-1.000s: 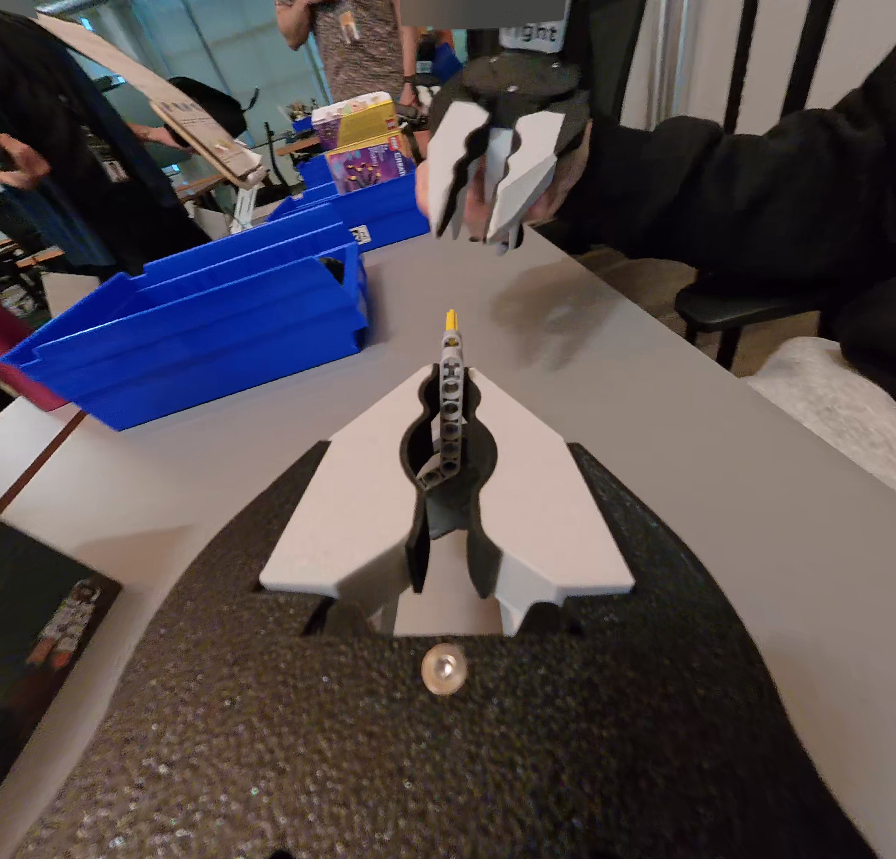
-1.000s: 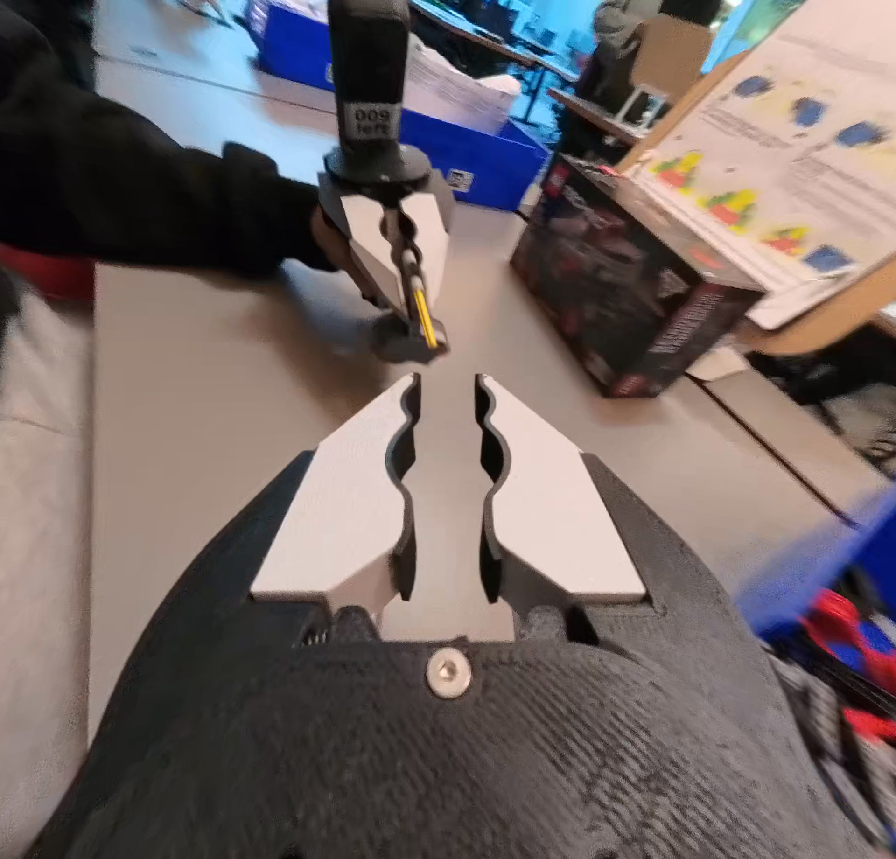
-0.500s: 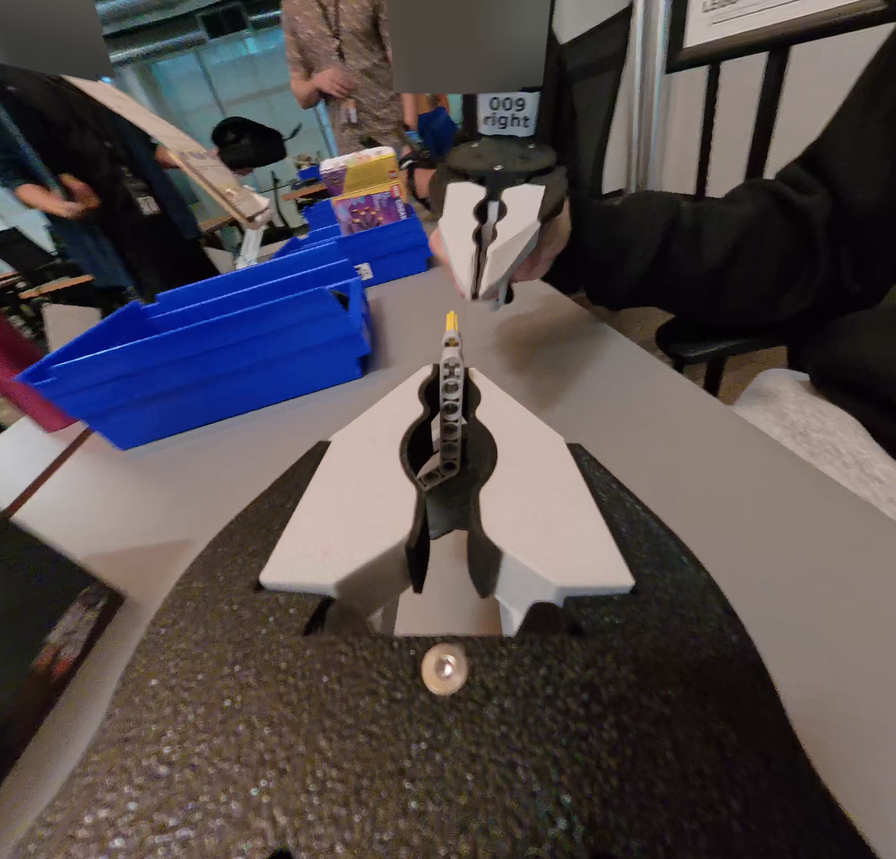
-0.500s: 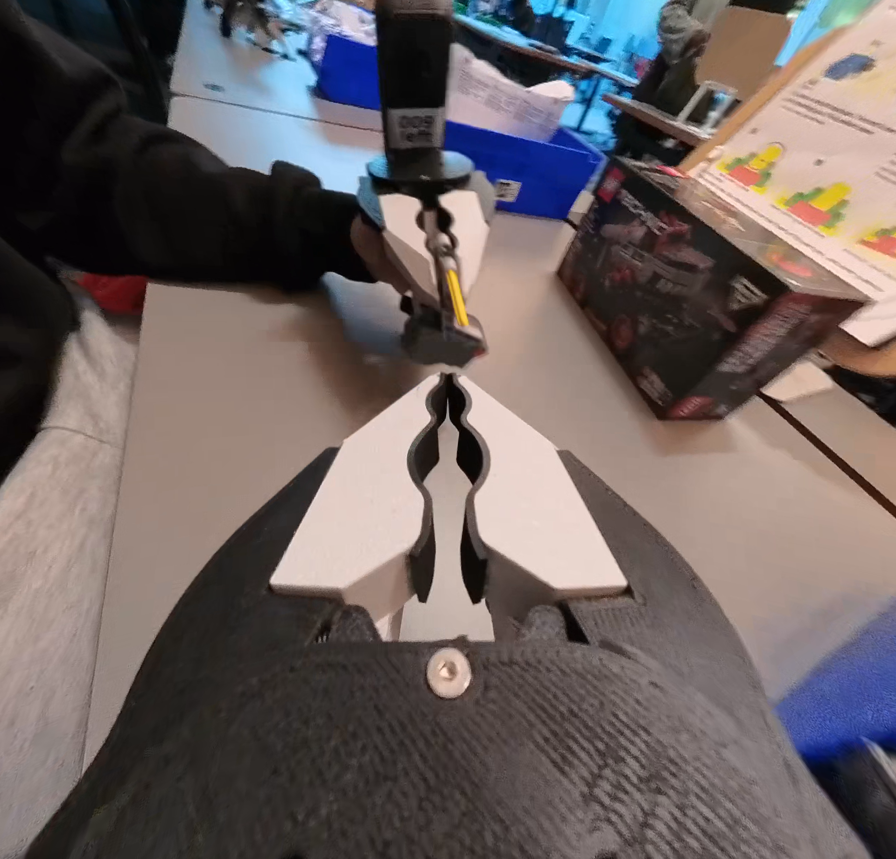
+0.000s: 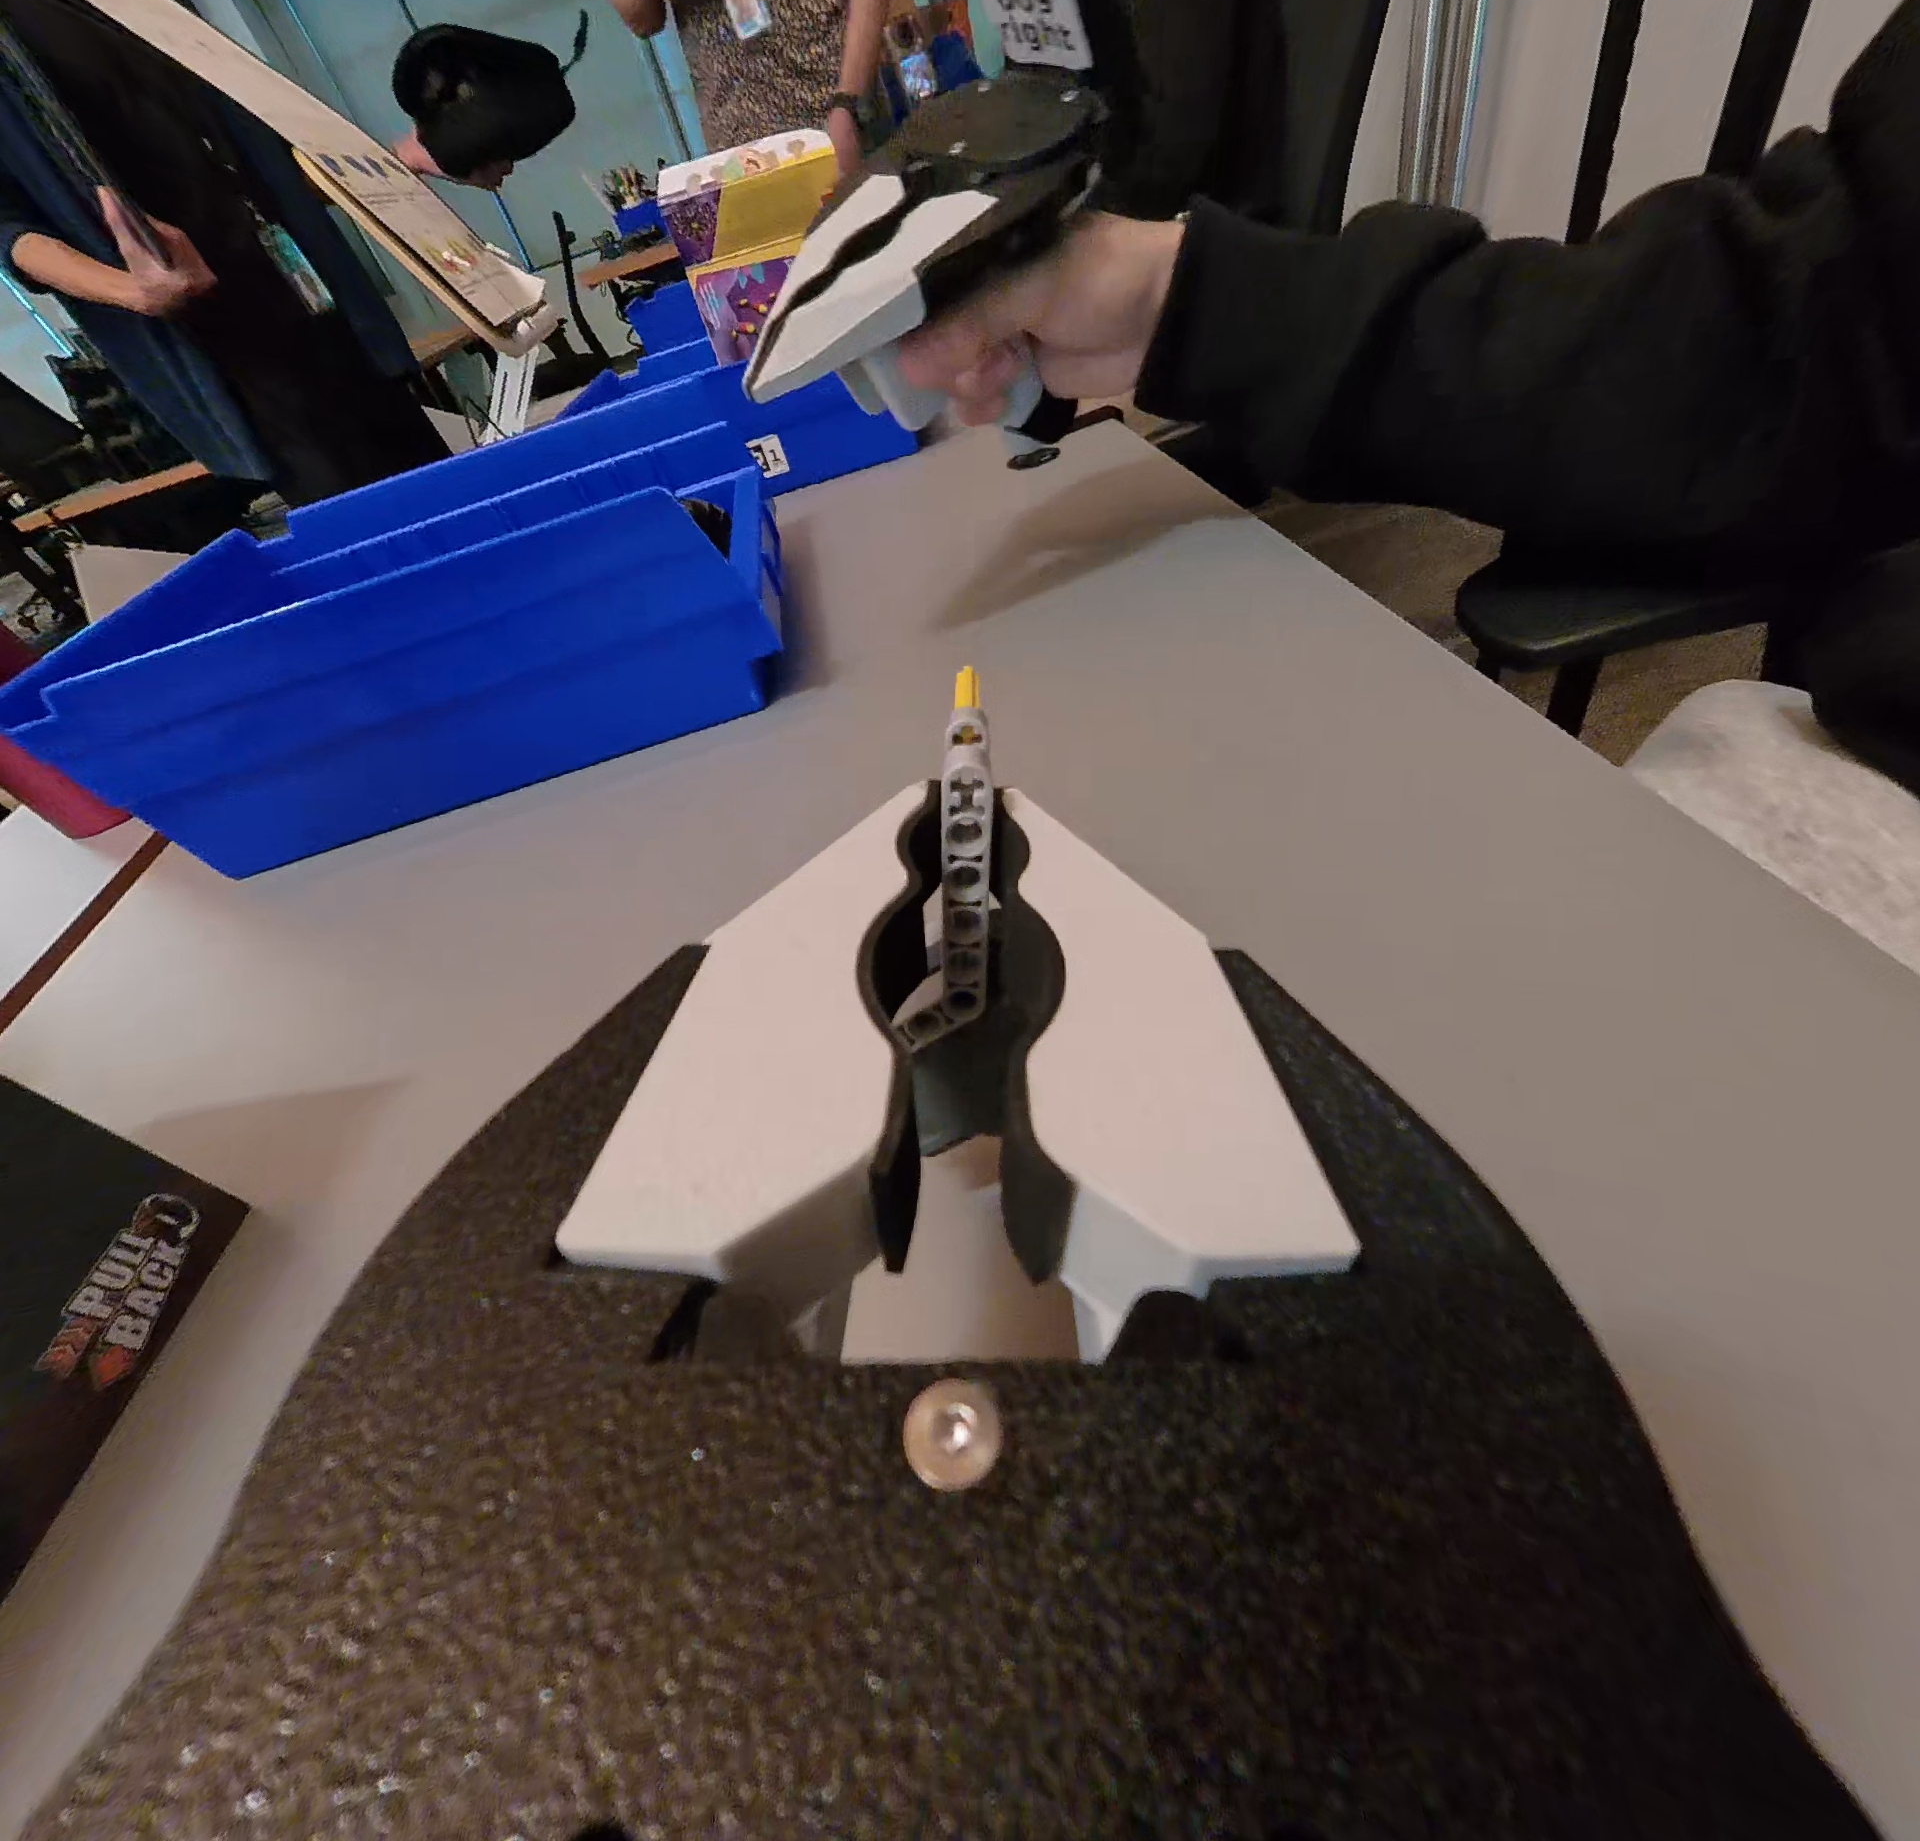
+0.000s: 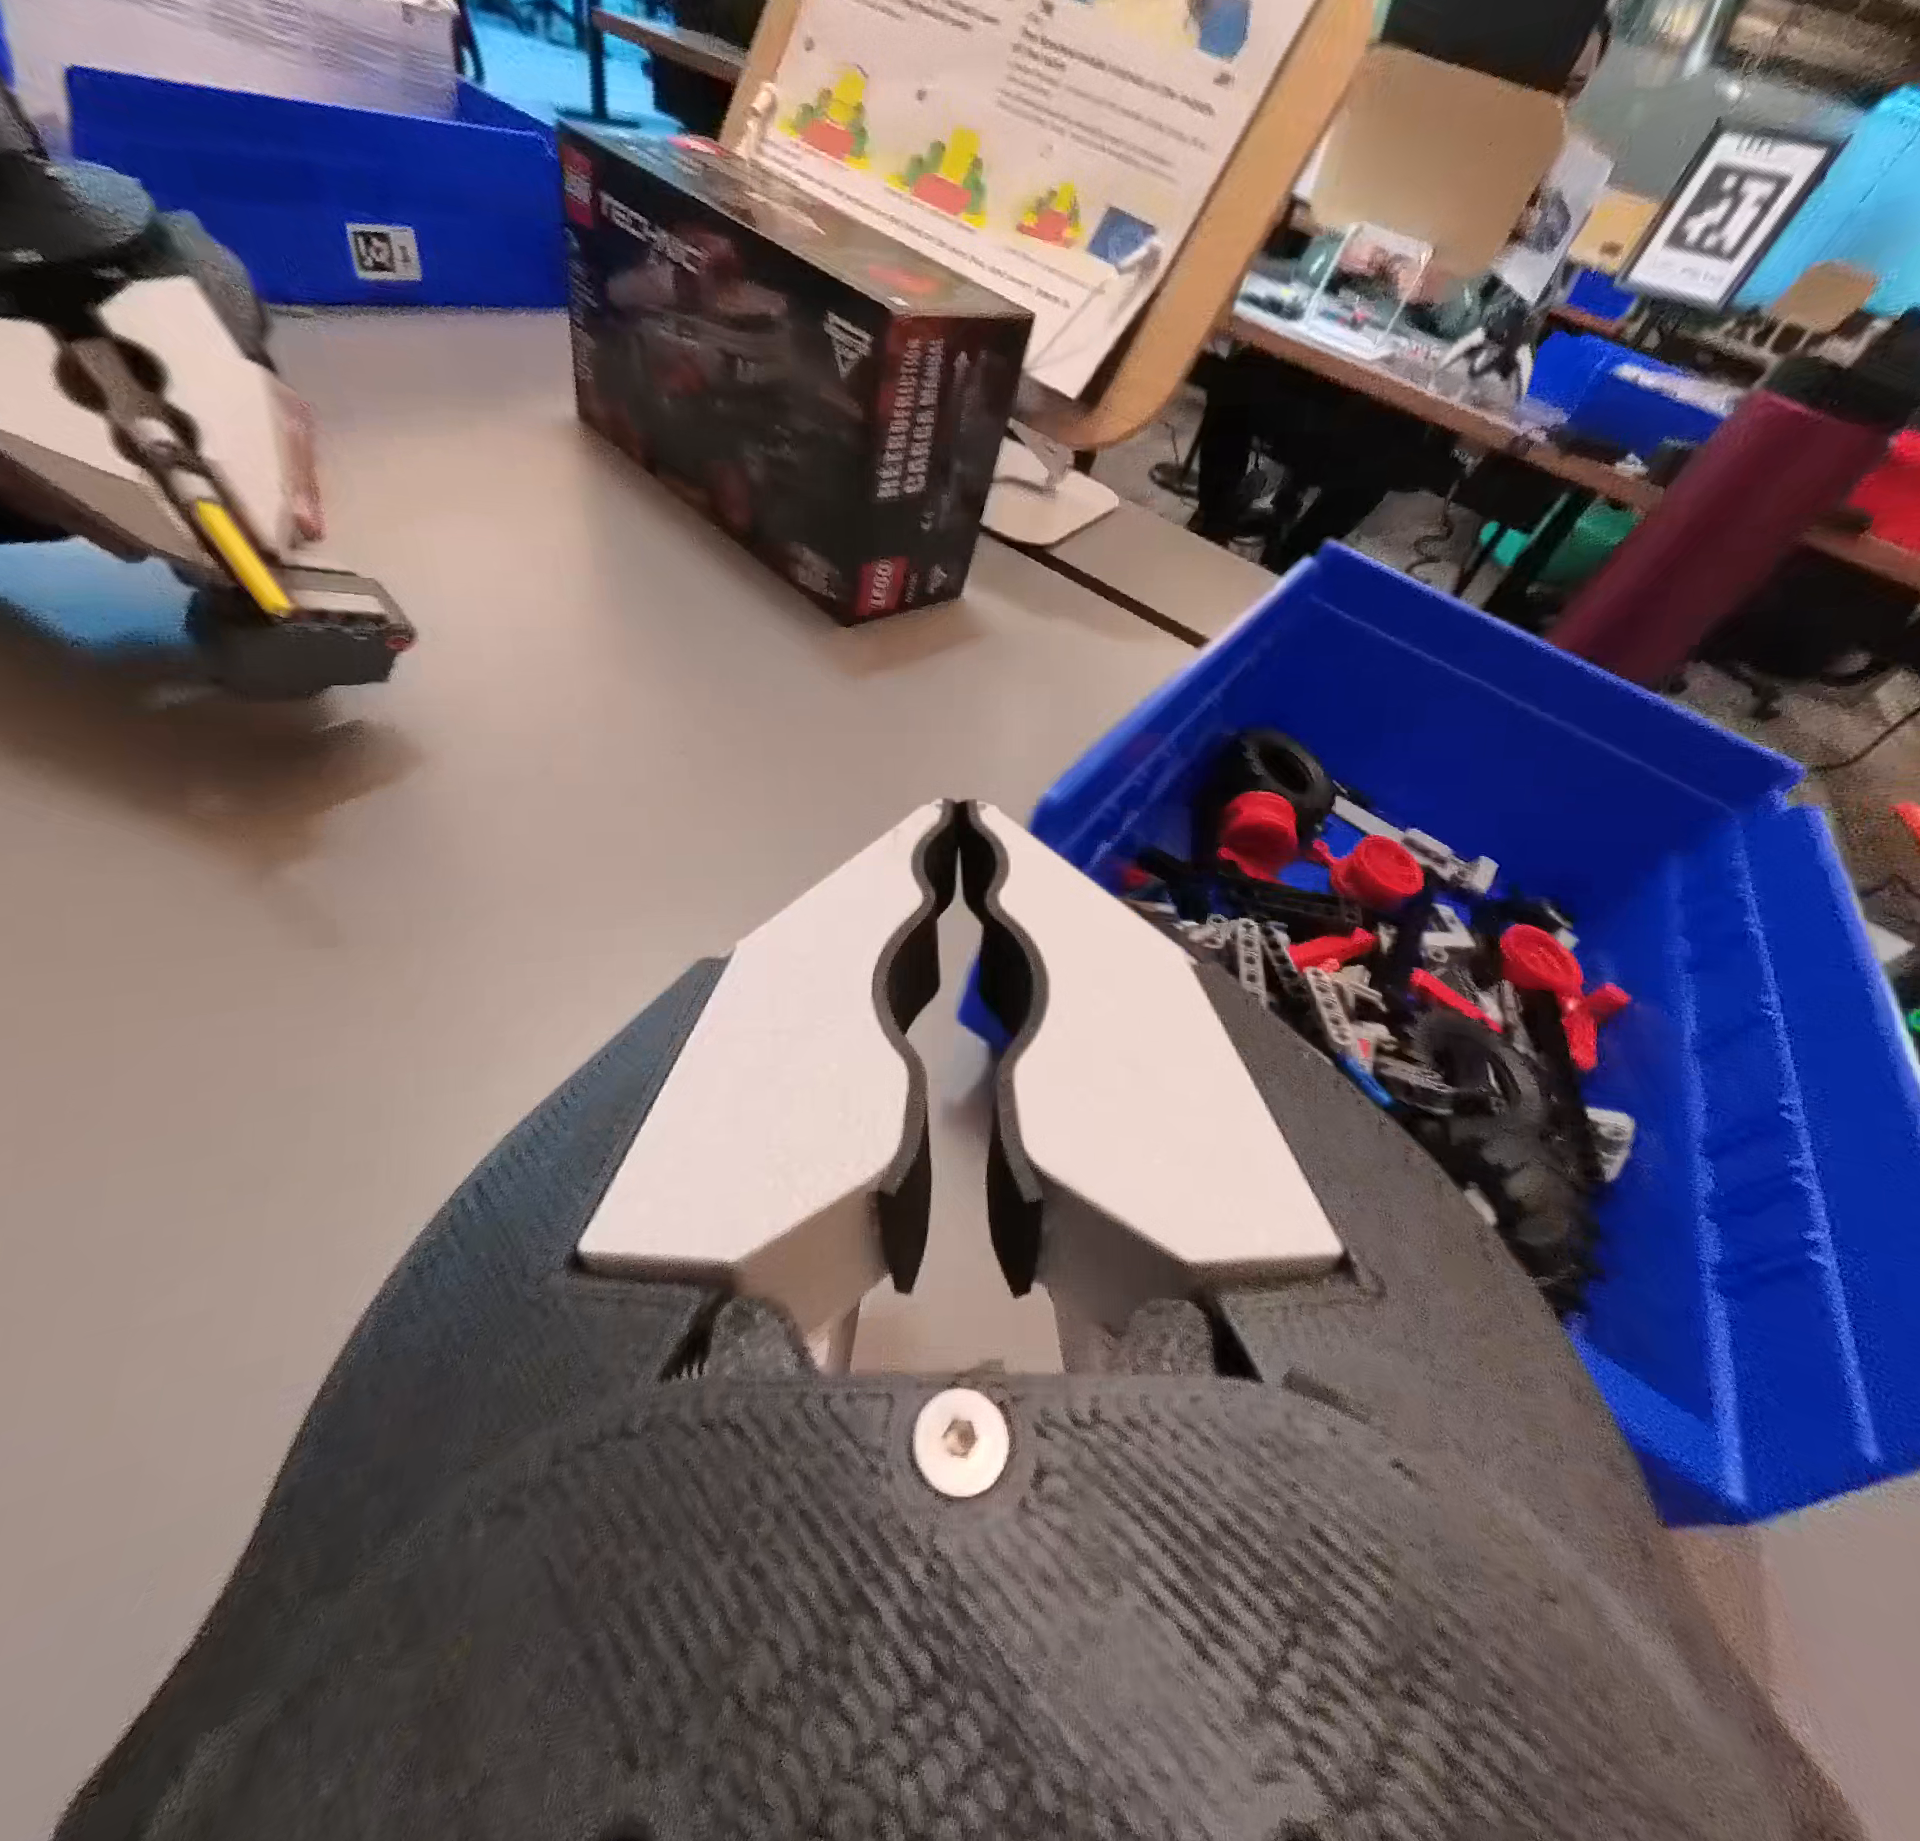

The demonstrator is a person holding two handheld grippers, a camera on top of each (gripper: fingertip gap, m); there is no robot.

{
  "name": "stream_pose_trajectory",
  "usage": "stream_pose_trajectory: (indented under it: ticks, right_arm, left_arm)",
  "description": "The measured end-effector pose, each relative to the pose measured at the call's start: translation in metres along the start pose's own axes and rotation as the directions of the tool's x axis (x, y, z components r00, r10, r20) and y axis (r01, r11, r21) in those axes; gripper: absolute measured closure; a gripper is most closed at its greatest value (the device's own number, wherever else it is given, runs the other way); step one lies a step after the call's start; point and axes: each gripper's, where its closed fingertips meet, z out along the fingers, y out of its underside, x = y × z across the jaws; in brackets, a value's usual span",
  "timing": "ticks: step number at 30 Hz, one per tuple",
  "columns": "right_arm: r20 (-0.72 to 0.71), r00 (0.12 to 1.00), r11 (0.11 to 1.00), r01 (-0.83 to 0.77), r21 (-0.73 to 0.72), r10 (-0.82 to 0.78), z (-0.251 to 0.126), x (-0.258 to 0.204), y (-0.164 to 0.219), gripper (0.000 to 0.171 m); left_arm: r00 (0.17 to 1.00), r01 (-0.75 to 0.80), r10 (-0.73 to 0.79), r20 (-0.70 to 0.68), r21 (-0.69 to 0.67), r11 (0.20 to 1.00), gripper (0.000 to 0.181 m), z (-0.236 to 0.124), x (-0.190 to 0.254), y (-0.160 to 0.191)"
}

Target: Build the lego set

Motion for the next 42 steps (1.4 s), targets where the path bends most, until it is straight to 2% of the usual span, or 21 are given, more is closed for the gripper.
stream_pose_trajectory:
  ticks: [2, 3, 6, 8, 11, 13, 16, 18, 20, 25, 27, 29, 42]
  right_arm:
    - [-0.061, 0.998, 1.000, -0.015, 0.010, 0.015, 0.002, 0.023, 0.000, 0.171]
    - [-0.042, 0.998, 0.999, -0.039, -0.001, 0.039, 0.005, 0.024, 0.000, 0.171]
    - [0.328, 0.942, 0.994, -0.098, 0.046, 0.078, 0.013, -0.047, -0.030, 0.171]
    - [0.512, 0.859, 0.988, -0.100, 0.119, 0.026, 0.019, -0.106, -0.049, 0.149]
    - [0.561, 0.826, 0.983, -0.066, 0.174, -0.044, 0.036, -0.157, -0.054, 0.144]
    - [0.604, 0.796, 0.977, -0.102, 0.187, -0.033, 0.044, -0.175, -0.059, 0.150]
    - [0.610, 0.792, 0.985, -0.090, 0.144, -0.017, 0.053, -0.179, -0.054, 0.150]
    - [0.609, 0.793, 0.981, -0.103, 0.164, -0.019, 0.053, -0.180, -0.057, 0.163]
    - [0.610, 0.792, 0.983, -0.084, 0.163, -0.033, 0.053, -0.180, -0.054, 0.169]
    - [0.609, 0.792, 0.983, -0.079, 0.164, -0.038, 0.052, -0.180, -0.051, 0.166]
    - [0.603, 0.796, 0.984, -0.067, 0.164, -0.046, 0.053, -0.179, -0.049, 0.154]
    - [0.617, 0.785, 0.986, -0.051, 0.159, -0.059, 0.052, -0.182, -0.045, 0.168]
    - [0.593, 0.788, 0.985, 0.106, 0.138, -0.168, 0.048, -0.179, -0.030, 0.167]
  left_arm:
    - [1.000, 0.005, -0.005, 0.005, 0.016, 1.000, 0.177, -0.001, -0.001, -0.002]
    - [1.000, 0.009, -0.009, 0.007, 0.023, 1.000, 0.177, -0.002, -0.002, -0.003]
    - [1.000, 0.019, -0.020, 0.005, 0.052, 0.998, 0.177, -0.005, -0.002, -0.007]
    - [0.999, 0.030, -0.029, -0.013, 0.087, 0.996, 0.177, -0.005, 0.000, -0.013]
    - [0.999, 0.039, -0.035, -0.038, 0.109, 0.993, 0.177, -0.005, 0.004, -0.016]
    - [0.999, 0.036, -0.032, -0.044, 0.109, 0.993, 0.177, -0.005, 0.005, -0.016]
    - [0.998, 0.033, -0.027, -0.049, 0.132, 0.991, 0.177, -0.006, 0.007, -0.021]
    - [0.998, 0.037, -0.029, -0.056, 0.139, 0.990, 0.177, -0.006, 0.007, -0.022]
    - [0.997, 0.044, -0.035, -0.063, 0.145, 0.988, 0.177, -0.006, 0.008, -0.022]
    - [0.997, 0.048, -0.038, -0.072, 0.146, 0.988, 0.177, -0.004, 0.010, -0.021]
    - [0.997, 0.049, -0.038, -0.073, 0.147, 0.988, 0.177, -0.003, 0.011, -0.022]
    - [0.996, 0.046, -0.036, -0.076, 0.143, 0.989, 0.177, -0.002, 0.011, -0.021]
    - [0.995, 0.052, -0.043, -0.091, 0.104, 0.993, 0.176, 0.001, 0.014, -0.020]
